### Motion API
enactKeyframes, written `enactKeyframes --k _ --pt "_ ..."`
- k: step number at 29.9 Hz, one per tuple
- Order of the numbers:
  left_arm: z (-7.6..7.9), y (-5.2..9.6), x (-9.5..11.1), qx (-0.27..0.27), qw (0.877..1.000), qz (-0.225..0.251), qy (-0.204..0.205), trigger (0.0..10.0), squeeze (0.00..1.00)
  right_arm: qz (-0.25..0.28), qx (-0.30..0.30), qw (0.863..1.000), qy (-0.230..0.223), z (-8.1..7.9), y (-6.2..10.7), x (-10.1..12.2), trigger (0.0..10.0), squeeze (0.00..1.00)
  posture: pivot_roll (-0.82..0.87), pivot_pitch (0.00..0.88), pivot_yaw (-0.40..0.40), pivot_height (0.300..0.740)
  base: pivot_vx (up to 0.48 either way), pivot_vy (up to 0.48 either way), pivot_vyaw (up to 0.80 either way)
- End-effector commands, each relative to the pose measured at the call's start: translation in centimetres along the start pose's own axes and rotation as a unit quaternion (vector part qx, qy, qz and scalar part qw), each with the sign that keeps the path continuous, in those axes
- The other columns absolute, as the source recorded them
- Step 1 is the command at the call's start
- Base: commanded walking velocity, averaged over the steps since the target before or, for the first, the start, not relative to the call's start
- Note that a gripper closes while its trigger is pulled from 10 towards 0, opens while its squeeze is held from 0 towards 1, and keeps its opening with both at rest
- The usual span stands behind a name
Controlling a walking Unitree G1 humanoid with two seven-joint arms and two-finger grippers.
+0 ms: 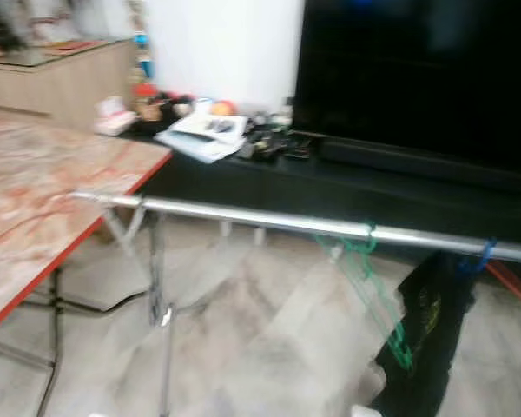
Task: Hang hanger
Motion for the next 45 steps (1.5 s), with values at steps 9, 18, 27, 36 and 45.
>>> enactKeyframes --k 9,18,27,36,45 --pt "-0.53 -0.24 2.13 0.004 1.000 0.025 -0.011 10.0 0.00 -0.002 0.005 1.000 0.000 -0.39 0.03 -0.17 10.0 0.00 0.06 0.040 -0.009 0.740 -0.281 0.000 0.00" --pt "-0.64 -0.20 2.08 0.005 1.000 0.027 -0.009 10.0 0.00 0.000 0.007 1.000 0.001 -0.34 0.02 -0.11 10.0 0.00 0.06 0.043 -0.011 0.740 -0.278 0.000 0.00" --pt "-0.55 -0.22 2.06 0.006 1.000 0.027 -0.008 10.0 0.00 -0.003 0.008 1.000 -0.004 -0.29 0.05 -0.28 10.0 0.00 0.06 0.040 -0.013 0.740 -0.031 0.000 0.00" --pt "-0.56 -0.22 2.10 0.007 1.000 0.028 -0.008 10.0 0.00 -0.011 0.012 1.000 0.004 -0.38 0.08 -0.62 10.0 0.00 0.06 0.038 -0.014 0.740 0.000 0.000 -0.68" --pt "-0.67 -0.25 2.49 0.008 0.999 0.033 -0.010 10.0 0.00 -0.014 0.015 1.000 0.004 -0.58 0.12 -0.83 10.0 0.00 0.06 0.019 -0.006 0.740 0.000 0.000 -0.79"
Point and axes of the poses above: a point about 5 cm out from each wrist's last joint towards the gripper, its own y axis pointing back from the gripper into the wrist, its own x axis along the axis of the wrist's last joint, z = x × y, the point moved 6 cm from there along -y, pointing out of the wrist towards the gripper, and after that the axes turned 11 degrees about y, right-handed, at the moved point
